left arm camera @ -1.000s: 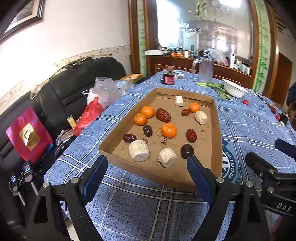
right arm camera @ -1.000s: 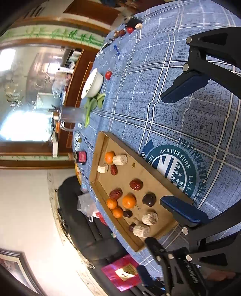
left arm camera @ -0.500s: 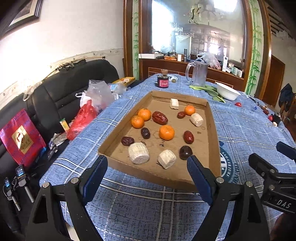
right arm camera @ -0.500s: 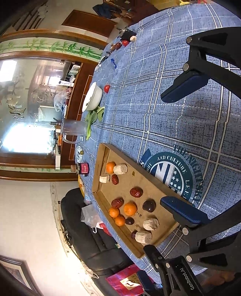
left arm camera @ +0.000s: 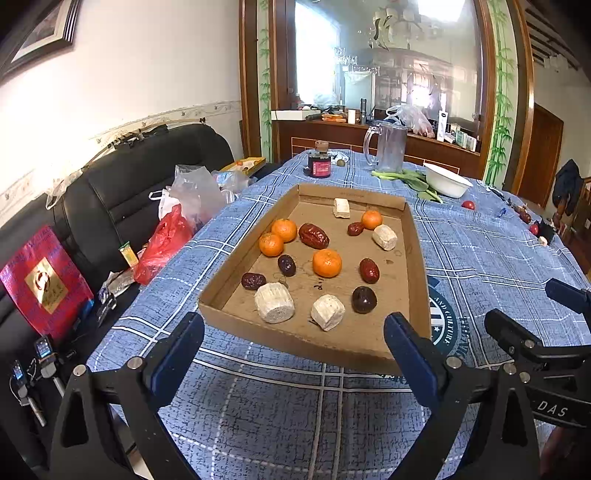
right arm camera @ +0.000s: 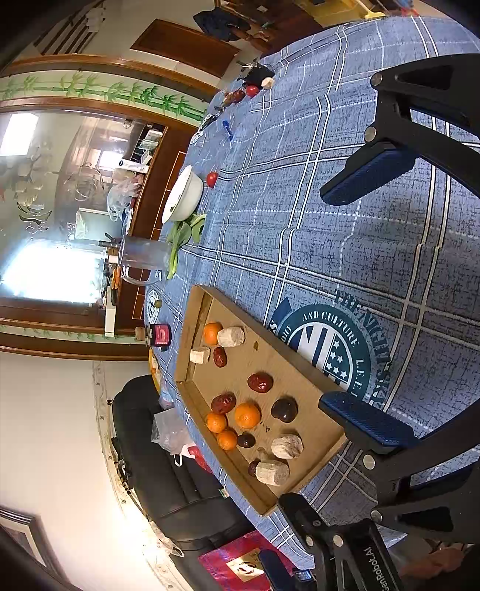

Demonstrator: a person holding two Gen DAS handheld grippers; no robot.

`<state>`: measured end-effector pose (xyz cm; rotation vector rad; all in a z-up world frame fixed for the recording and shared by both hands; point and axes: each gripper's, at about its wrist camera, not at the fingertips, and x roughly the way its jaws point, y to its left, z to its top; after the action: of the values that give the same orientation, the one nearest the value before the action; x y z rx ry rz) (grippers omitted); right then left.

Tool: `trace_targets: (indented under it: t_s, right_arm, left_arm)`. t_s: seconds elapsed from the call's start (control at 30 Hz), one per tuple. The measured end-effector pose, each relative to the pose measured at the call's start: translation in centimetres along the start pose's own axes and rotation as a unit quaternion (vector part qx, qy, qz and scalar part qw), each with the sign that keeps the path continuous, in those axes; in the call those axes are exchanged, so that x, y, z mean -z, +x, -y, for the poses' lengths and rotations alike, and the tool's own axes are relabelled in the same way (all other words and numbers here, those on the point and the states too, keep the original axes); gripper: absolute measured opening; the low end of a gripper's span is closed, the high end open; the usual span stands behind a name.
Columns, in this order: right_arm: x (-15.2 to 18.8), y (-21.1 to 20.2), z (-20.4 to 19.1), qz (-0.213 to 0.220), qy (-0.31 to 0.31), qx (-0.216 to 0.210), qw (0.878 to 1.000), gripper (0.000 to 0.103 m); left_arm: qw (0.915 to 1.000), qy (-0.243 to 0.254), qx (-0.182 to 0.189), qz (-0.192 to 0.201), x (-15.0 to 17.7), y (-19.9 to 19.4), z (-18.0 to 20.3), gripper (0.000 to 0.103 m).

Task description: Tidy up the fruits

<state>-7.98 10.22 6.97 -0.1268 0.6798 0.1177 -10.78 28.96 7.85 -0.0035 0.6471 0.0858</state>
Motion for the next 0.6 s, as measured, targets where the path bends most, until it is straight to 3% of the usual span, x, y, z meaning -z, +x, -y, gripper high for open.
trace_targets:
  t_s: [0.1, 0.2, 0.3, 0.6]
  right_arm:
    - [0.0, -0.2, 0.1, 0.0, -0.001, 0.002, 1.0, 0.102]
    - [0.0, -0.2, 0.1, -0.002, -0.002, 0.005, 1.0, 0.102]
    - [0.0, -0.2, 0.2, -0.006, 0.002, 0.006, 1.0, 0.102]
    - [0.0, -0.4, -0.1, -0.001, -0.004, 0.009, 1.0, 0.102]
  left_arm:
    - [0.9997, 0.005, -0.023, 0.002, -0.3, -0.5, 0.1, 0.098]
    - [0.9993, 0.004, -0.024, 0.028, -0.4, -1.5, -0.1, 0.098]
    - [0.9997, -0.021, 0.005, 0.015, -0.6, -1.4, -0.8, 0.098]
    - [0.9992, -0.035, -0.019, 0.009, -0.5, -1.0, -1.4, 0.098]
